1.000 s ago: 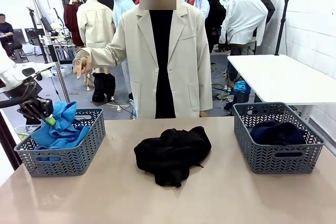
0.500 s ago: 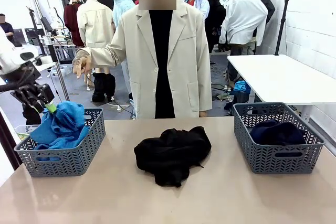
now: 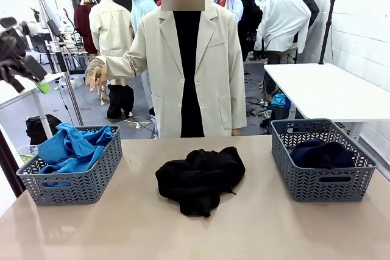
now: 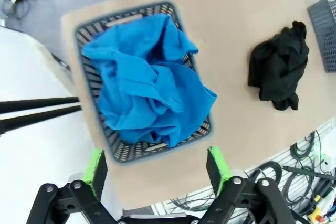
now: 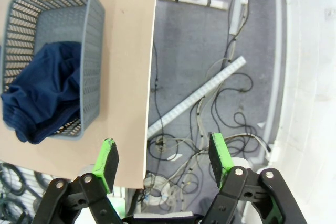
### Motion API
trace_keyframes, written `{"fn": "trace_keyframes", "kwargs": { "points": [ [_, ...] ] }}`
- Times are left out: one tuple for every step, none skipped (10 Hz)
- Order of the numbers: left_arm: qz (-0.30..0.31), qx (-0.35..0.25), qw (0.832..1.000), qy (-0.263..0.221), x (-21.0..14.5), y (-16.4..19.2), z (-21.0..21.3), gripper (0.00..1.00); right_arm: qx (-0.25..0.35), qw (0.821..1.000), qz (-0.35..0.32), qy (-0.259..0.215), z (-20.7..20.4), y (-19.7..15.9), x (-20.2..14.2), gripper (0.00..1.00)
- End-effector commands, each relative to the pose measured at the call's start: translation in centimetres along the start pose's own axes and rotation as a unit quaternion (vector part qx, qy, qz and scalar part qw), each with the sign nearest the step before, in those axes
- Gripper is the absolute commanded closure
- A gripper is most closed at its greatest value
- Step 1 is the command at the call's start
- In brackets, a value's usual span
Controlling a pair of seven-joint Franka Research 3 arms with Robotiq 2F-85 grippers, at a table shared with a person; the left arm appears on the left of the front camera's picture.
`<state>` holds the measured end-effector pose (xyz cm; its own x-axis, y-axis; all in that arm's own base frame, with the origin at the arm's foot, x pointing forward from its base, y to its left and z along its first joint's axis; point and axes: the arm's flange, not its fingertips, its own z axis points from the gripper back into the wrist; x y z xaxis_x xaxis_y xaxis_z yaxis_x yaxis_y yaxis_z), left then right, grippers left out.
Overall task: Sort the tops and bottoms.
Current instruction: Sort the clothes according to human instructions, then lift clothes from the center of the table with your right hand.
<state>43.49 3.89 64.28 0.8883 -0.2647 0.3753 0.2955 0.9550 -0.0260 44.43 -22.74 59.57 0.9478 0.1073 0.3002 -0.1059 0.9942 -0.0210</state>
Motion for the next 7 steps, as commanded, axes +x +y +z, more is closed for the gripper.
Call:
{"fn": "trace_keyframes", "kwargs": {
  "points": [
    [-0.01,0.035,0.999,-0.018,-0.2,0.7,2.4,0.0,-0.006,1.0,0.005,0.006,0.0,0.2,-0.1,0.14],
    [0.0,0.0,1.0,0.0,0.0,0.0,0.0,0.0,-0.006,1.0,0.005,0.006,0.0,0.2,-0.1,0.14],
    [0.0,0.0,1.0,0.0,0.0,0.0,0.0,0.0,-0.006,1.0,0.005,0.006,0.0,0.2,-0.1,0.14],
    [0.0,0.0,1.0,0.0,0.0,0.0,0.0,0.0,-0.006,1.0,0.005,0.006,0.0,0.2,-0.1,0.14],
    [0.0,0.0,1.0,0.0,0.0,0.0,0.0,0.0,-0.006,1.0,0.005,0.006,0.0,0.2,-0.1,0.14],
    [0.0,0.0,1.0,0.0,0.0,0.0,0.0,0.0,-0.006,1.0,0.005,0.006,0.0,0.2,-0.1,0.14],
    [-0.004,0.008,1.0,0.006,0.0,0.1,-0.1,0.0,-0.006,1.0,0.005,0.006,0.0,0.2,-0.1,0.14]
  ]
}}
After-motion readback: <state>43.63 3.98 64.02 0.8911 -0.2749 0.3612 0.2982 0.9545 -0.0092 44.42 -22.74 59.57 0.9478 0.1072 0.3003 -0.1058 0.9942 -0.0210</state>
